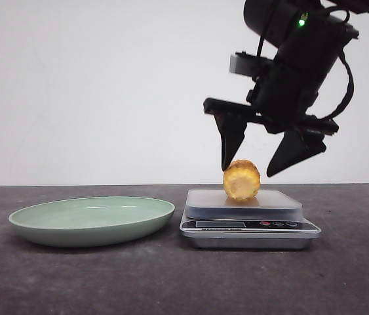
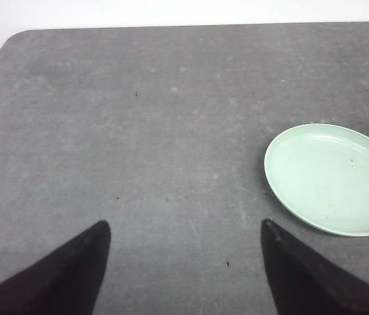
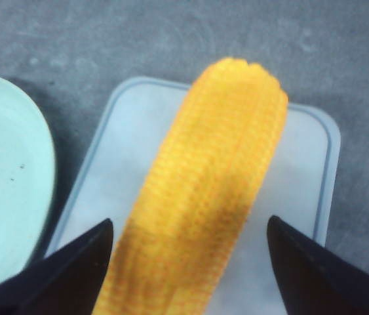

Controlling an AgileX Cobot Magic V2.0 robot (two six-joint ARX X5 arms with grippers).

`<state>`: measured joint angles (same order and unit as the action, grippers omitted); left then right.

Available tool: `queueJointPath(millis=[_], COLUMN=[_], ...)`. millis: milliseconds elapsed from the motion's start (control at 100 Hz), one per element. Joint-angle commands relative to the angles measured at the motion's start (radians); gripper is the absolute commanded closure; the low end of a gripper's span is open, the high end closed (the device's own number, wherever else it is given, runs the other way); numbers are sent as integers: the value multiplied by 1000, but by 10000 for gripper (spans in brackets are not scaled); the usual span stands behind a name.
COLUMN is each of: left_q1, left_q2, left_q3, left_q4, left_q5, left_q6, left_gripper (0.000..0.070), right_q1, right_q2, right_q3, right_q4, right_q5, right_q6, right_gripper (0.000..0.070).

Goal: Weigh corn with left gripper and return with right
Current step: 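Lower the right gripper onto the corn on the scale and grasp it, then carry the corn with the right gripper back over the plate and lower it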

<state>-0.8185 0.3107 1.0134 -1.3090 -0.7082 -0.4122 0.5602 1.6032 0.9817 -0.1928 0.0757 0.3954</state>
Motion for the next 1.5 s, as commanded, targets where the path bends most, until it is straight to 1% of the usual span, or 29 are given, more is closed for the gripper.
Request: queueJointPath(millis=[0,50,80,190,260,270,470,600,680,820,930,1000,1110,1210,1360,1490], left_q1=[-8,-7,-8,-7,-7,-8,-8,-8,-8,-8,-8,-8,-8,-8,-8,-8], left_q2=[-5,-8,-10,-18,-19,-19,-19,-19,-19,-19,-19,-19,-19,-19,-19,-19], left_q3=[12,12,12,12,12,12,12,12,12,12,12,12,12,12,12,12], left_q4=[4,-2,-5,-8,-7,-7,-6,-6,-3,0,1,2,9,22,21,18], left_q5=[-3,-3,-3,-3,-4,-4,-4,-5,-7,-23,-33,-33,-34,-34,-34,-34], left_q6=[-10,-13,-13,-13,-16,-16,-17,-21,-24,-27,-27,-29,-31,-31,-30,-29], left_gripper=[270,270,270,271,270,271,270,271,271,270,270,271,271,270,270,270], right_q1=[8,8,8,8,8,8,35,94,133,204,271,301,344,363,380,384], right_q2=[35,40,43,44,43,43,17,-17,-19,-5,29,56,120,183,278,337], right_q3=[19,19,19,19,20,20,74,155,225,312,356,372,377,377,377,377], right_q4=[1,-3,-2,13,33,35,17,-9,-31,2,32,37,45,51,49,42], right_q5=[4,4,5,6,5,4,2,-16,-7,8,57,62,82,86,128,134], right_q6=[16,18,17,16,15,14,-15,-40,-38,-1,19,29,80,112,171,225], right_gripper=[249,253,279,521,694,700,700,700,700,700,700,700,700,700,700,700])
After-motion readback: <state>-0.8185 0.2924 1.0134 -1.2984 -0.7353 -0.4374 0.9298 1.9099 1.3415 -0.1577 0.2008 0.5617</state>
